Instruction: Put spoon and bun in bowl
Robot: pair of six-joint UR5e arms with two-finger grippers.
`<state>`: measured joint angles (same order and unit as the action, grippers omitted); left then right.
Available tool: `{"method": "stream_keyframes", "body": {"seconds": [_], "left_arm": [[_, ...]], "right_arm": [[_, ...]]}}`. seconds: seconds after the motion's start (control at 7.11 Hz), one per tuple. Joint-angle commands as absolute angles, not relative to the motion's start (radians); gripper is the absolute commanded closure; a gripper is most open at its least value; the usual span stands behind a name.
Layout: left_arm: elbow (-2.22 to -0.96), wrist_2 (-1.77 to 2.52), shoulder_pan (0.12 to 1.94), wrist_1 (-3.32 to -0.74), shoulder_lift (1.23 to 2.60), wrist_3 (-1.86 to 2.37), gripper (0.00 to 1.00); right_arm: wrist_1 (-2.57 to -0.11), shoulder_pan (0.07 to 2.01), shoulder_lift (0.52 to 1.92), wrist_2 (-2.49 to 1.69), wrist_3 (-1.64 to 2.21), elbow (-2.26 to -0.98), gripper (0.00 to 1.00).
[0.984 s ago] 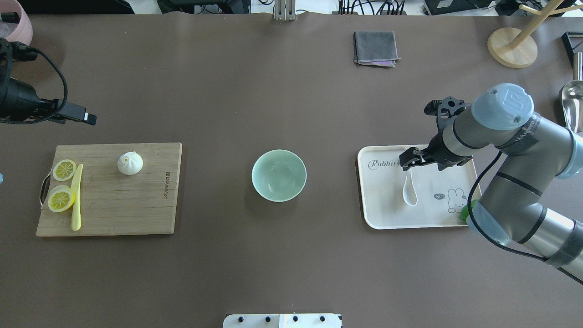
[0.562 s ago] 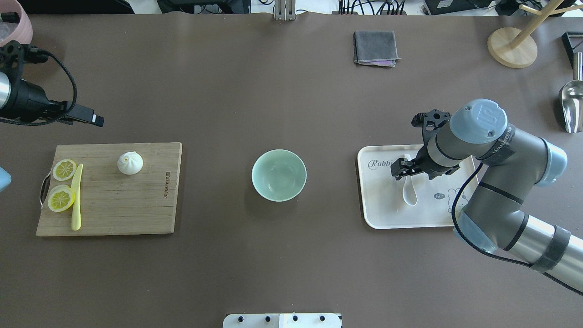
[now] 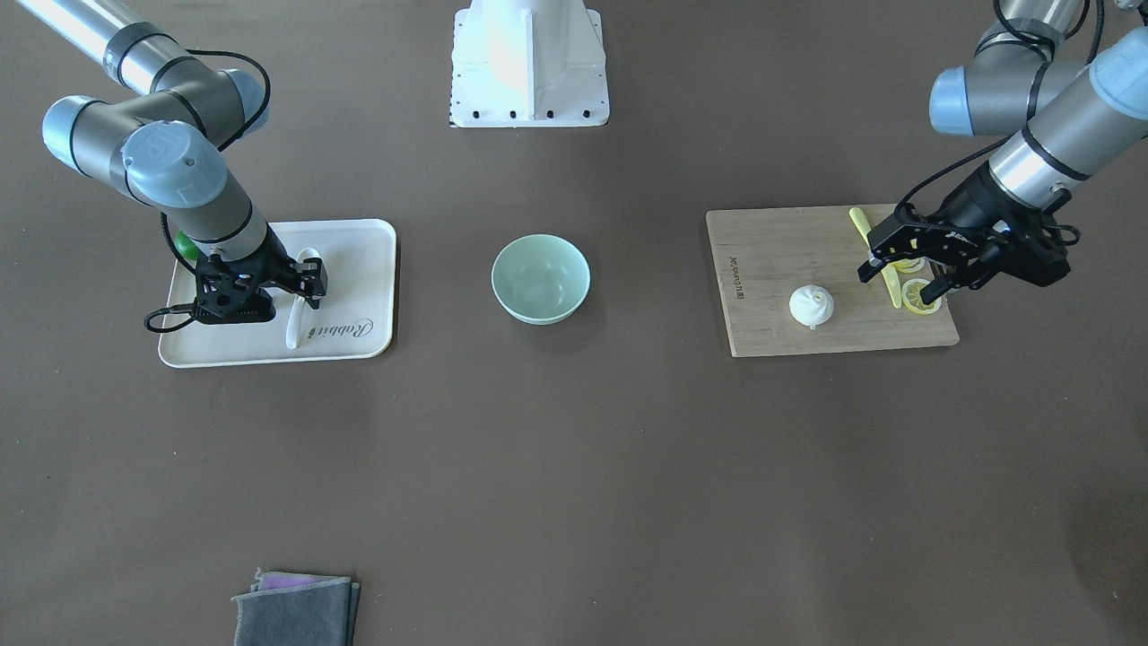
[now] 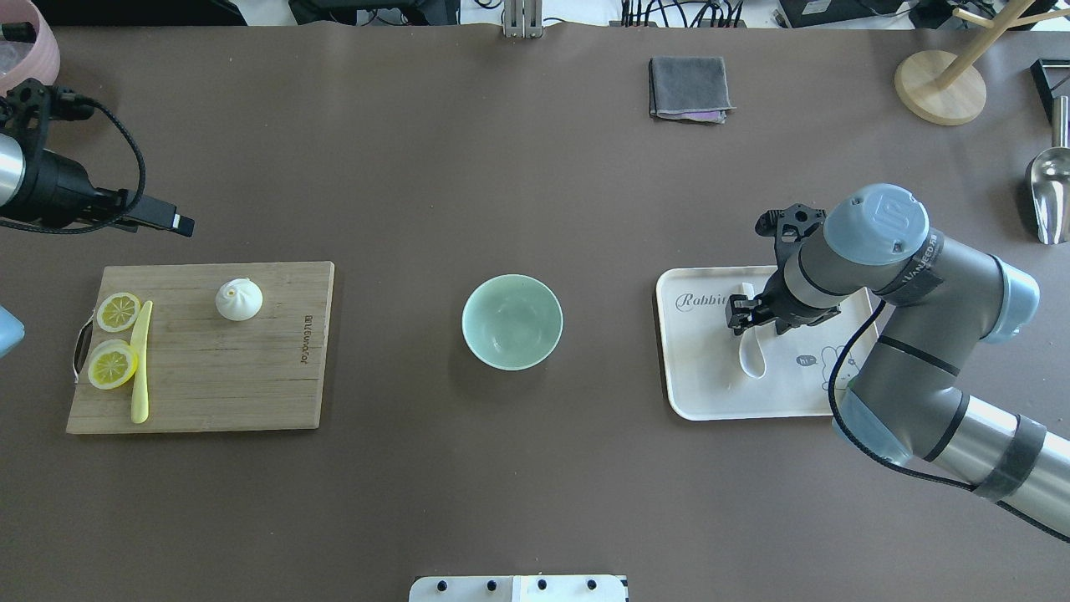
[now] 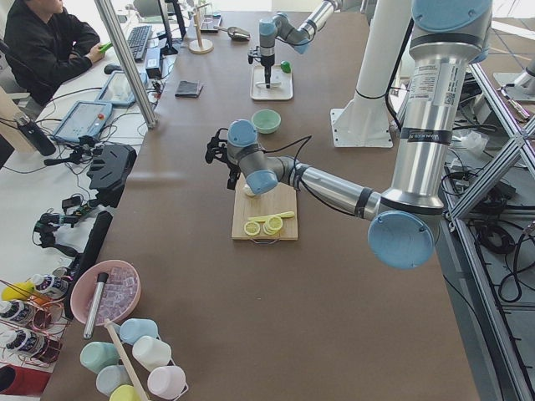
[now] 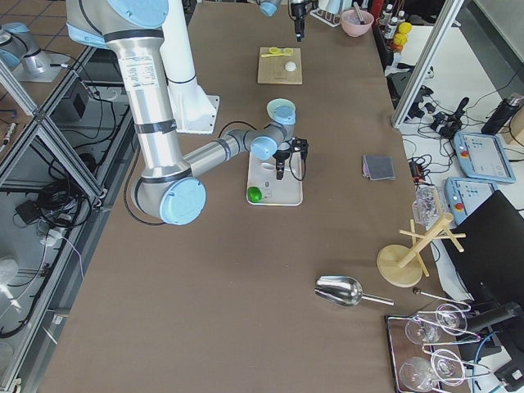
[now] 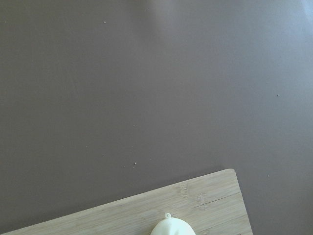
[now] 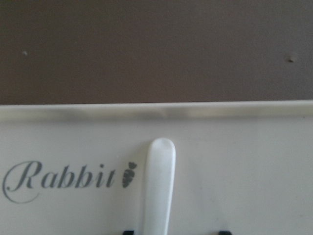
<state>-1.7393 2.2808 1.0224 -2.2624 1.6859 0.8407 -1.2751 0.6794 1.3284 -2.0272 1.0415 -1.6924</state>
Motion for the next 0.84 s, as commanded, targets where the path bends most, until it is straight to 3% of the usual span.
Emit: {"method": "stream_keyframes", "body": {"seconds": [0.0, 0.42, 0.7], "left_arm": [[-1.738, 2.281, 1.022, -2.263, 1.686, 0.841, 0.02], [-1.738, 2.281, 1.019, -2.263, 1.696, 0.841, 0.02], [-1.736, 2.241, 0.953, -2.266, 1.697, 0.845, 0.02]], "right_arm": [[-1.279, 0.692, 1.325, -2.032, 1.042, -1.709, 1.00], [-1.304, 0.762, 1.302, -2.098, 1.042, -1.733, 1.00], [-1.464, 0.776, 1.215, -2.111, 1.043, -1.784, 1.00]]}}
